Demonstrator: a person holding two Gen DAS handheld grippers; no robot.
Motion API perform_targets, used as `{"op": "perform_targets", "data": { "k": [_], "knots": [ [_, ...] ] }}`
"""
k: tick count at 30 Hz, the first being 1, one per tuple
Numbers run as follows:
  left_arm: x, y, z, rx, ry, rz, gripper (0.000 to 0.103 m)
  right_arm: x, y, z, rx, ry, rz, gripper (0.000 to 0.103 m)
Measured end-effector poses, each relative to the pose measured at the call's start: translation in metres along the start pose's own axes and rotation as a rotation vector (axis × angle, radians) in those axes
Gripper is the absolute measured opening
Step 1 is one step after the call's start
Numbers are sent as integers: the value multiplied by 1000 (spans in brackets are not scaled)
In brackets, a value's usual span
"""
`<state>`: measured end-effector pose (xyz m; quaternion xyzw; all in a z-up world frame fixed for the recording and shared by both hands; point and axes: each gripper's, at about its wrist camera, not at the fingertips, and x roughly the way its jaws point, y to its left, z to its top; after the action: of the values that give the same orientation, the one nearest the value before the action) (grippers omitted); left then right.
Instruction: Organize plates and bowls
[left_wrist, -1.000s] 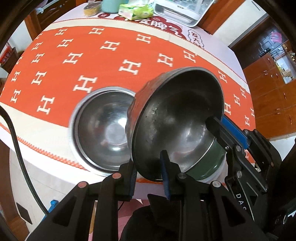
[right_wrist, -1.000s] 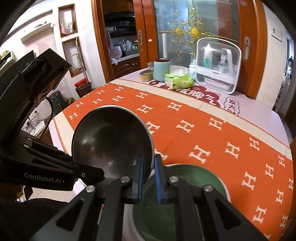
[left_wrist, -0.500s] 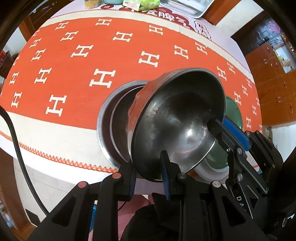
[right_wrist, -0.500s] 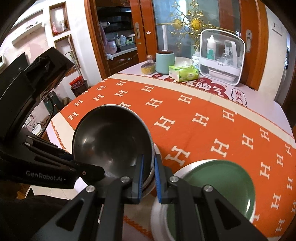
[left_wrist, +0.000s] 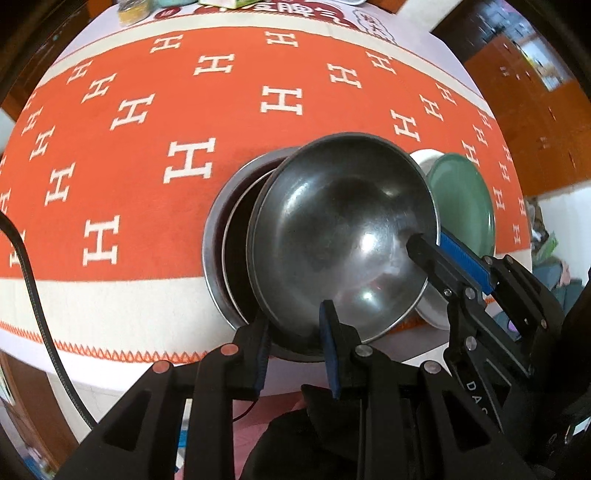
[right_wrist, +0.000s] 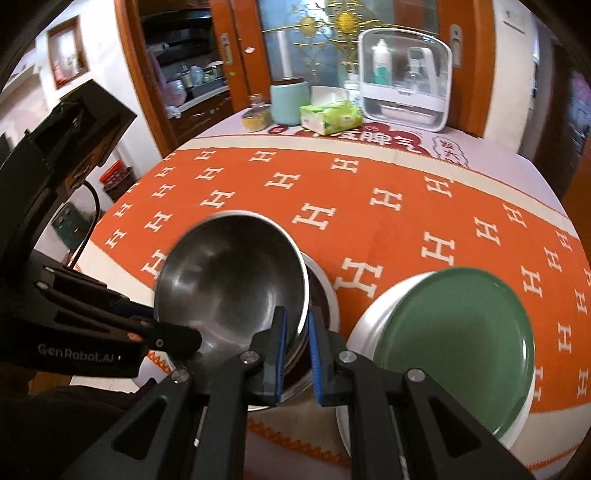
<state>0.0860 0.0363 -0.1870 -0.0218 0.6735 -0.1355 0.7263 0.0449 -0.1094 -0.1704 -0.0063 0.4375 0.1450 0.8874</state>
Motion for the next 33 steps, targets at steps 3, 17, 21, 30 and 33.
{"op": "perform_targets", "data": {
  "k": [3,17,21,30,33],
  "knots": [
    [1,-1,2,22,0,1,23,0,0,-2,18,1,-15,12],
    [-15,5,4,47,-58,-6,30,-2,0,-1,59,8,-38,14],
    [-24,11,5,44,-89,-24,31,-4,-6,-1,94,10,-35,15],
    [-40,28,7,29,-155,-58,37,-13,-36,-3,257,30,6,29],
    [-38,36,8,14,-152,-55,44,-14,-48,-4,332,46,55,35]
  ]
}}
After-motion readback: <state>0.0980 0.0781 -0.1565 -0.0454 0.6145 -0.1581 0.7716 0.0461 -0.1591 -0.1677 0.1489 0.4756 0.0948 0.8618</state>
